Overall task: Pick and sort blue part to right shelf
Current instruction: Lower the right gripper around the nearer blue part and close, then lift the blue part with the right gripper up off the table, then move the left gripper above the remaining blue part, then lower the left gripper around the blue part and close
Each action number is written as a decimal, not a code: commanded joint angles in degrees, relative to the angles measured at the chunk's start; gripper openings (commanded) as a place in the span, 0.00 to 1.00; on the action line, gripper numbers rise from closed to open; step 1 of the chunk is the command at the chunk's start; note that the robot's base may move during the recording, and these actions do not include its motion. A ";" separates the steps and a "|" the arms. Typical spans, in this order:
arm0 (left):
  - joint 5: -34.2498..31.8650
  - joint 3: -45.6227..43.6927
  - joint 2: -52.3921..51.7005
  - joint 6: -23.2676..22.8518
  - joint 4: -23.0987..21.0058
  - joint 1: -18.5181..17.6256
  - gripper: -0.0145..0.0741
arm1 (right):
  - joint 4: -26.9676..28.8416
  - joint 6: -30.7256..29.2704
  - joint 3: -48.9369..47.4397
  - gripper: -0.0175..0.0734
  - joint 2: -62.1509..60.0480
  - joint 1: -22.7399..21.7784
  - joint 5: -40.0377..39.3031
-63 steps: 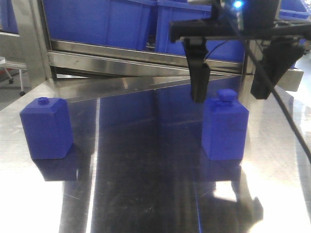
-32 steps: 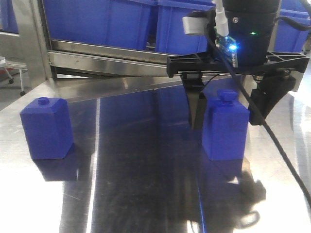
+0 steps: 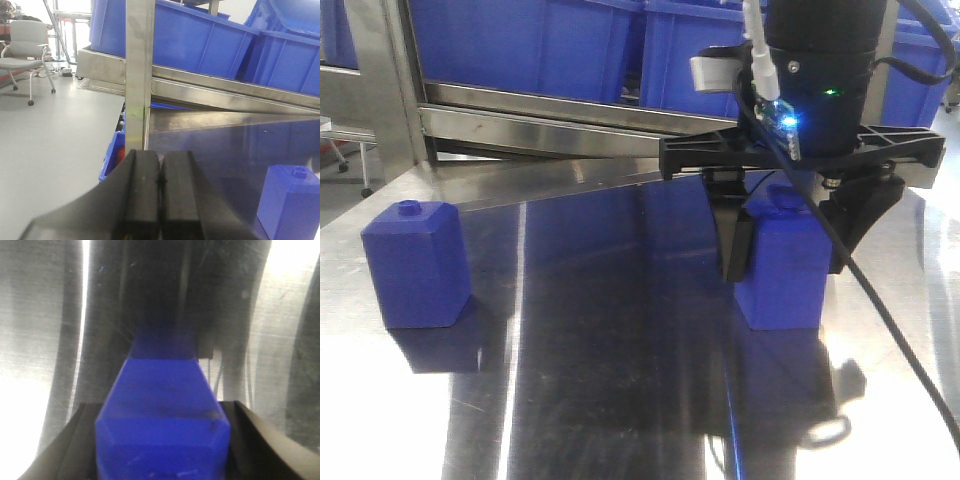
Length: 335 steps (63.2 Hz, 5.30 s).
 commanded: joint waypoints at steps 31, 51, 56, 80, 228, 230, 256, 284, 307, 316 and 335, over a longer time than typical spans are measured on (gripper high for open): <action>-4.91 1.23 -1.06 -0.18 -0.37 -0.26 0.31 | -1.28 -7.23 1.40 0.70 -16.59 -2.25 -7.37; -4.91 1.23 -1.06 -0.18 -0.37 -0.26 0.31 | 1.38 -23.06 21.41 0.70 -35.26 -14.87 -29.65; -4.91 1.23 -1.06 -0.18 -0.37 -0.26 0.31 | 1.53 -27.17 26.97 0.70 -40.59 -18.96 -37.10; -4.91 1.23 -1.06 -0.18 -0.37 -0.26 0.31 | 1.68 -29.00 46.52 0.70 -65.09 -25.69 -55.72; -2.06 -40.79 57.50 -2.76 -7.74 -24.63 0.82 | 1.68 -29.00 49.35 0.70 -85.03 -25.69 -46.41; -1.15 -42.27 59.36 -2.76 -7.74 -24.63 0.82 | 1.68 -29.00 49.35 0.70 -85.03 -25.69 -46.41; 30.33 -63.90 77.52 -6.19 -7.26 -24.63 0.82 | 1.68 -29.00 49.35 0.70 -85.03 -25.69 -46.41; 53.23 -76.55 86.83 -26.38 4.43 -24.63 0.82 | 1.68 -29.00 49.35 0.70 -85.03 -25.69 -46.41; 57.28 -77.65 89.38 -28.80 3.70 -24.63 0.82 | 1.68 -29.00 49.35 0.70 -85.03 -25.69 -46.41; 58.35 -77.65 89.50 -29.61 3.55 -24.87 0.82 | 1.68 -29.00 49.35 0.70 -85.03 -25.69 -46.41; 59.70 -77.65 91.51 -32.89 4.69 -27.14 0.82 | 1.68 -29.00 49.35 0.70 -85.03 -25.69 -46.41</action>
